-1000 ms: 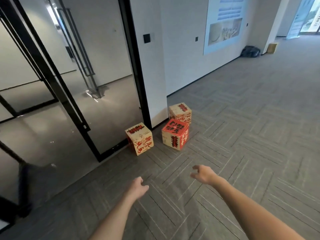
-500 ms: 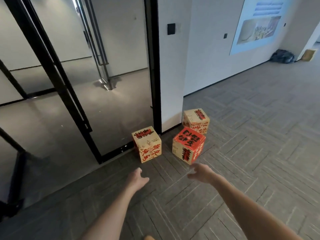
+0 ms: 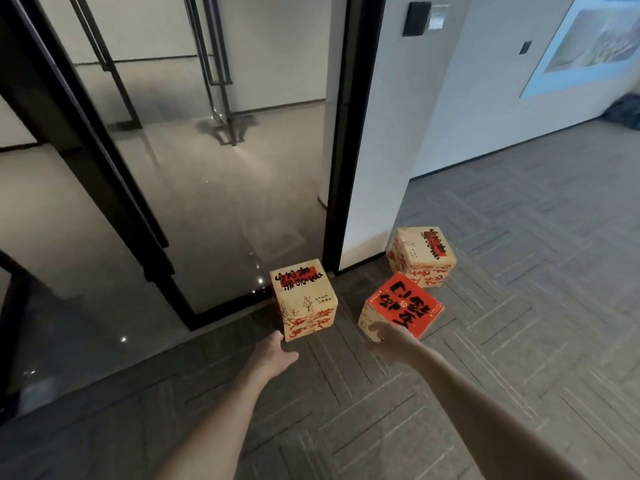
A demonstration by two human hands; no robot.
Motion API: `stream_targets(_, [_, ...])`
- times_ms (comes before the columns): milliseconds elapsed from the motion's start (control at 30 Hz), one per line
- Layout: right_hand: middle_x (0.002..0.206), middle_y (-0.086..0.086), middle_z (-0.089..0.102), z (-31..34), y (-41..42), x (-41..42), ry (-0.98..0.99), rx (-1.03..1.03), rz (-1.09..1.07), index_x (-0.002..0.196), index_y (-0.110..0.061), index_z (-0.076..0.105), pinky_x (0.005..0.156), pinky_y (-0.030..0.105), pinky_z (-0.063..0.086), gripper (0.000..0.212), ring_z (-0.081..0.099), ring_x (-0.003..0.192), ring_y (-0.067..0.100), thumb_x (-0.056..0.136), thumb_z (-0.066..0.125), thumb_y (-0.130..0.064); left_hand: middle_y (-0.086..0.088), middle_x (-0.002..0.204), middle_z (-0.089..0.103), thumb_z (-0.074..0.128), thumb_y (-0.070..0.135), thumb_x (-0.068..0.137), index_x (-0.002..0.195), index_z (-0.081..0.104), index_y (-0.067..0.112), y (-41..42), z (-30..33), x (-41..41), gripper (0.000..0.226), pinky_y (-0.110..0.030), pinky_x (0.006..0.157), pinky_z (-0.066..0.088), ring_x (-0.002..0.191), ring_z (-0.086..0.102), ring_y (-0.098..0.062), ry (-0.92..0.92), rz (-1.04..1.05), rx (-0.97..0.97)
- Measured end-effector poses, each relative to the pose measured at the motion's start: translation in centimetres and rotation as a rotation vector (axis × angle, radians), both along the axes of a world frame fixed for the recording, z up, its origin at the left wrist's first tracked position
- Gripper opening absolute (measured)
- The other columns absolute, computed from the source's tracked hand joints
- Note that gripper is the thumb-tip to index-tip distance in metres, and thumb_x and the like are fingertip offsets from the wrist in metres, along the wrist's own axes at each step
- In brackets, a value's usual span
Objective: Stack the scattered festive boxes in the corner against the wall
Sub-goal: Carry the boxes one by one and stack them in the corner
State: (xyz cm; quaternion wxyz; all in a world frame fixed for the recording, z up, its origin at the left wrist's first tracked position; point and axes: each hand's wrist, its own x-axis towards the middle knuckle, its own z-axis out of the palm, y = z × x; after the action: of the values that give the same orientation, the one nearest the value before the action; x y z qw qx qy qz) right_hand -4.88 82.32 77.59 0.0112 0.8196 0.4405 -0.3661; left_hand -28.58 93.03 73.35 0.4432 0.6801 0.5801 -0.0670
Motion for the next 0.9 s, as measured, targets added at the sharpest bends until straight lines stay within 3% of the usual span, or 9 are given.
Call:
stream_targets(200, [0.129,0.013,0.061,-4.1,9.0,6.2,-0.022,-0.059,0.116,0.134,-0.01,0.056,0.097,0.038,0.052,0.039,0.061,0.115,0.028,0.097,0.055,-0.025,-0.006,0.141,0.052,0.069,0.042,0.085,0.146,0.04,0.02,6.9,-3.4,4.0,0.071,-0.037,0.097,0.05,0.123,0.055,-0.021,0.077,0.094,-0.053])
stream_targets(367, [0.131,0.009,0.061,-7.7,17.5,12.7,0.049,-0.063,0.138,0.138,-0.013,0.053,0.095,0.032,0.05,0.043,0.06,0.117,0.025,0.096,0.055,-0.022,-0.008,0.148,0.045,0.066,0.04,0.09,0.15,0.035,0.016,13.1,-5.6,9.5,0.072,-0.031,0.097,0.047,0.129,0.051,-0.021,0.124,0.179,-0.071])
stream_targets(533, [0.117,0.009,0.065,-10.9,25.0,18.4,0.171,-0.068,0.092,0.126,-0.009,0.062,0.09,0.033,0.048,0.035,0.062,0.109,0.026,0.095,0.06,-0.025,-0.009,0.15,0.044,0.065,0.042,0.09,0.15,0.036,0.014,18.1,-7.7,15.5,0.072,-0.032,0.1,0.045,0.132,0.049,-0.023,0.145,0.245,-0.115])
stream_targets(667, [0.102,0.001,0.062,-13.1,29.1,21.0,0.227,-0.091,0.01,0.124,-0.013,0.063,0.083,0.032,0.054,0.034,0.065,0.096,0.02,0.095,0.063,-0.029,-0.008,0.142,0.05,0.063,0.038,0.092,0.142,0.044,0.013,20.9,-9.0,18.5,0.059,-0.026,0.08,0.043,0.109,0.056,-0.016,0.124,0.274,-0.151])
stream_targets(733, [0.097,0.0,0.063,-14.3,31.1,21.5,0.243,-0.105,-0.005,0.123,-0.013,0.063,0.075,0.03,0.054,0.034,0.064,0.087,0.017,0.095,0.063,-0.032,-0.007,0.138,0.052,0.061,0.035,0.093,0.139,0.046,0.013,22.5,-9.8,19.4,0.053,-0.025,0.079,0.042,0.1,0.054,-0.013,0.128,0.266,-0.178])
stream_targets(900, [0.09,-0.004,0.058,-19.0,35.7,21.6,0.251,-0.172,-0.002,0.126,-0.013,0.058,0.07,0.028,0.052,0.037,0.062,0.083,0.015,0.097,0.058,-0.036,-0.005,0.145,0.049,0.059,0.031,0.096,0.144,0.042,0.015,27.2,-13.9,20.6,0.053,-0.026,0.09,0.041,0.128,0.052,-0.02,0.112,0.213,-0.22])
